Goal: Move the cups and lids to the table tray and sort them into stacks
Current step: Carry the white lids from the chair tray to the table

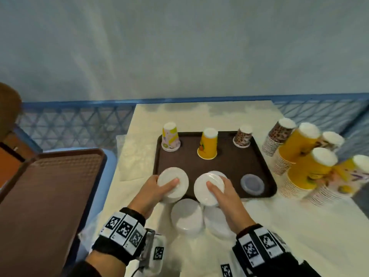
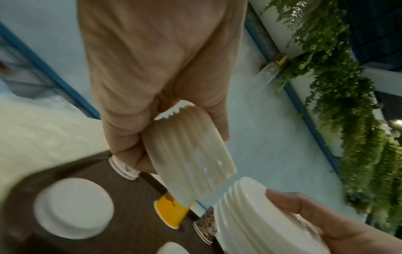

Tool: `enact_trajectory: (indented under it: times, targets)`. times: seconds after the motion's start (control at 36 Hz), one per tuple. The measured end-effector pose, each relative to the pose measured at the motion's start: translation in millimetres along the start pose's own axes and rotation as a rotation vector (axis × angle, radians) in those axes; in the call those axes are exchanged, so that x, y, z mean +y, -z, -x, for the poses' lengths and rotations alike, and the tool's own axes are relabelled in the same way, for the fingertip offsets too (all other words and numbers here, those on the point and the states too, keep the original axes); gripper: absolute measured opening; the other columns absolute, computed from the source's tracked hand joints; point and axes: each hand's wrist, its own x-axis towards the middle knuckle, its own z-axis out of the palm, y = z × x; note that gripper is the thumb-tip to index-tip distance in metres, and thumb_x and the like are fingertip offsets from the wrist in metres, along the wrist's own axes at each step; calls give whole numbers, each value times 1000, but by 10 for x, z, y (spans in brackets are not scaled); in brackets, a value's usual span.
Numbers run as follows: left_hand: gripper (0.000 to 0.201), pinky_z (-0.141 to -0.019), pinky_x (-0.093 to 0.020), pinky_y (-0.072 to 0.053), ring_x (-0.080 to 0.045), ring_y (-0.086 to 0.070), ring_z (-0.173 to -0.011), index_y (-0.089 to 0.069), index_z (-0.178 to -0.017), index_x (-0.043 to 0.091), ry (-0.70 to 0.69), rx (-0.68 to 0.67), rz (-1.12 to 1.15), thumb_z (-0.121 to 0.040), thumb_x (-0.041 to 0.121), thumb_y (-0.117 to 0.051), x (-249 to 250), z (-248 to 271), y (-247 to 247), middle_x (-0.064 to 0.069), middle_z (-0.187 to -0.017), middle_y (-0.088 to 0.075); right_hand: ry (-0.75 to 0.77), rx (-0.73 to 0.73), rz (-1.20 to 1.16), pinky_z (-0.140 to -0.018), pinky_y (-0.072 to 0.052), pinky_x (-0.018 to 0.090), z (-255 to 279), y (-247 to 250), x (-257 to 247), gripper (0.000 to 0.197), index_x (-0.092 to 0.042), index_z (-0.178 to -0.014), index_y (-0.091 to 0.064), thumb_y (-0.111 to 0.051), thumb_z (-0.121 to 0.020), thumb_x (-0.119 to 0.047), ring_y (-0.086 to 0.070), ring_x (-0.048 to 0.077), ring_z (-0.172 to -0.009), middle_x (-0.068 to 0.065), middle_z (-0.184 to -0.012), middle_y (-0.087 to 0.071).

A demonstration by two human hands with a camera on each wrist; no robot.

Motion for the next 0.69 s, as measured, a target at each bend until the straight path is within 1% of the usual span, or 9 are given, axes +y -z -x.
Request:
enact_trajectory:
  times: [0.08,0.14,0.19,0.25,0.33,0.44,0.5,0.56,0.69]
  targets:
    - [57,-71,-34,-56,-23,-65,-99,-58,-117,9,-7,-43,-25,-73,41,-75,81,-131,-367,-11,-111,-67,16,84,-25,-90,-48,33,-12,397,-5,38,-27,-125,-42,-57,-90,-27,-52,17,-105,-1,-114,-53]
    - [68,-79,-37,-57,-24,-62,-105,-51,-123,11,3,-66,-18,-69,46,-74,122,-204,-583,-9,-116,-64,23,130,-44,-80,-46,28,2,632,1,36,-25,-125,-41,-54,-91,-24,-51,16,-101,-2,-109,-52]
    - [66,-88,-45,-55,-24,-61,-108,-47,-124,13,13,-100,-26,-72,46,-71,168,-242,-783,-7,-117,-61,25,181,-35,-88,-43,32,36,825,20,39,-24,-128,-40,-53,-92,-24,-49,20,-106,1,-115,-51]
    - [55,-92,-45,-53,-22,-61,-107,-47,-121,13,11,-139,-30,-78,40,-68,199,-266,-967,-6,-116,-61,15,241,-37,-95,-43,38,62,982,66,40,-26,-129,-41,-54,-91,-24,-48,23,-110,3,-120,-51]
    - [44,-90,-41,-54,-21,-61,-104,-49,-114,16,14,-212,-34,-80,34,-69,257,-308,-1171,-5,-113,-61,-10,316,-43,-101,-43,45,130,1152,134,40,-25,-126,-43,-58,-88,-26,-49,25,-113,6,-123,-52]
    - [27,-84,-40,-55,-22,-59,-103,-50,-103,22,-2,-320,-88,-82,24,-67,321,-404,-1398,-4,-110,-59,-72,370,-55,-99,-45,45,314,1369,208,62,-21,-130,-43,-60,-72,-38,-51,26,-113,8,-124,-52]
    - [29,-76,-35,-55,-21,-58,-100,-50,-108,18,-30,-371,-135,-84,22,-65,325,-443,-1546,-6,-109,-59,-112,409,-49,-96,-47,45,383,1523,303,68,-20,-128,-44,-57,-65,-41,-52,27,-113,7,-123,-54]
    - [34,-77,-36,-54,-22,-58,-102,-48,-113,17,-16,-442,-188,-84,23,-65,293,-440,-1775,-6,-110,-58,-136,480,-68,-92,-49,43,452,1761,479,64,-18,-127,-45,-59,-69,-41,-54,27,-111,8,-122,-55]
    - [36,-94,-41,-51,-22,-57,-107,-49,-107,23,-49,-535,-304,-79,29,-70,226,-342,-2061,-4,-112,-59,-155,556,-168,-81,-50,38,496,2174,712,40,-12,-125,-50,-58,-88,-25,-58,27,-107,11,-121,-59]
